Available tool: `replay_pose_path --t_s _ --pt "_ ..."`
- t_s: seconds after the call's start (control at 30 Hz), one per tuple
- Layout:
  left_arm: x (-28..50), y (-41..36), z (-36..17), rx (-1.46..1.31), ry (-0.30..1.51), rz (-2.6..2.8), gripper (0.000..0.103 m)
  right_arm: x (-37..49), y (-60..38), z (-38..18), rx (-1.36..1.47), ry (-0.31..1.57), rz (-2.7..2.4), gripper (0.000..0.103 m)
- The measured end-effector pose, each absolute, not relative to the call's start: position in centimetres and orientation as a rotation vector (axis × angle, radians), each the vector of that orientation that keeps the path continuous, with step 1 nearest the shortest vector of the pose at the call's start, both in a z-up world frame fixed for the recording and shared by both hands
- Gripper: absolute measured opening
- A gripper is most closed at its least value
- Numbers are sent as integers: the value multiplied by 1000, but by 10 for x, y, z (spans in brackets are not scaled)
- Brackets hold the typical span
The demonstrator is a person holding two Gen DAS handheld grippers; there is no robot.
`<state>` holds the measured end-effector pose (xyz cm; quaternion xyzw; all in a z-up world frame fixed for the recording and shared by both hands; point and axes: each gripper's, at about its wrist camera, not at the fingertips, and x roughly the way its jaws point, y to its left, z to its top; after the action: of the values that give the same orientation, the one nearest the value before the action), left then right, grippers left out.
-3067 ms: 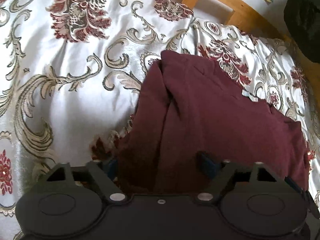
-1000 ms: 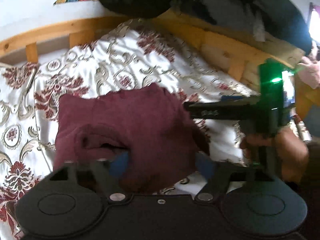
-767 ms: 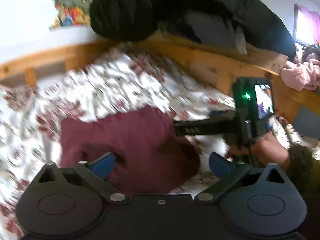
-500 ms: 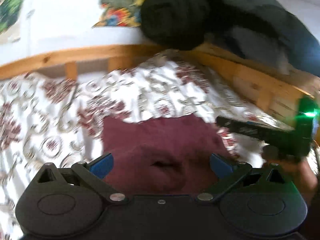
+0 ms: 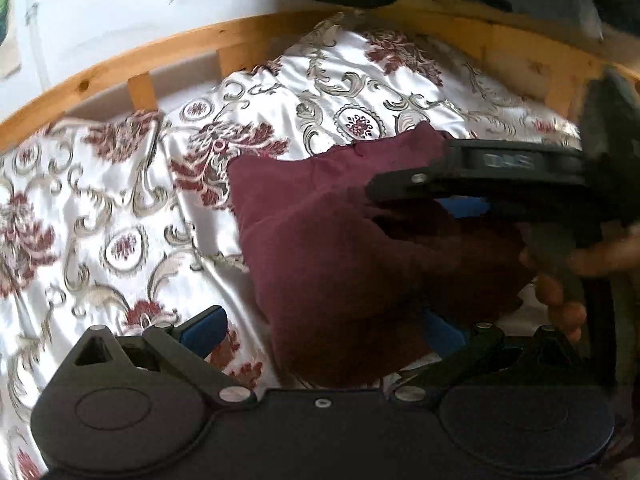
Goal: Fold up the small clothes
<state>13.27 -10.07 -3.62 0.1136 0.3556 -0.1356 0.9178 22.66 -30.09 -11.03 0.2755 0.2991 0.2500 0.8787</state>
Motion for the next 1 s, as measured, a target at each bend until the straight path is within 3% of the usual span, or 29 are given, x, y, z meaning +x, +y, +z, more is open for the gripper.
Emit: replay_pose_path --t_s 0.13,0.2,0.27,0.4,0.53,0.8,1.0 --pt "131 -108 -31 278 681 -295 100 242 -306 -113 626 629 536 81" --pt "131 -111 -28 267 675 -343 86 246 -308 -116 646 643 532 69" --pt "131 -114 -28 261 671 -360 80 247 -309 -120 656 657 536 54" --pt "129 -122 -30 272 665 -348 62 251 -307 -128 704 716 586 51" --pt "127 -124 -29 269 659 -359 54 246 -301 -126 642 699 555 16" --pt "132 -140 -21 214 638 -422 38 230 -304 -95 448 543 506 11" --pt "139 -180 -16 226 612 -540 36 221 -336 -68 366 440 428 11"
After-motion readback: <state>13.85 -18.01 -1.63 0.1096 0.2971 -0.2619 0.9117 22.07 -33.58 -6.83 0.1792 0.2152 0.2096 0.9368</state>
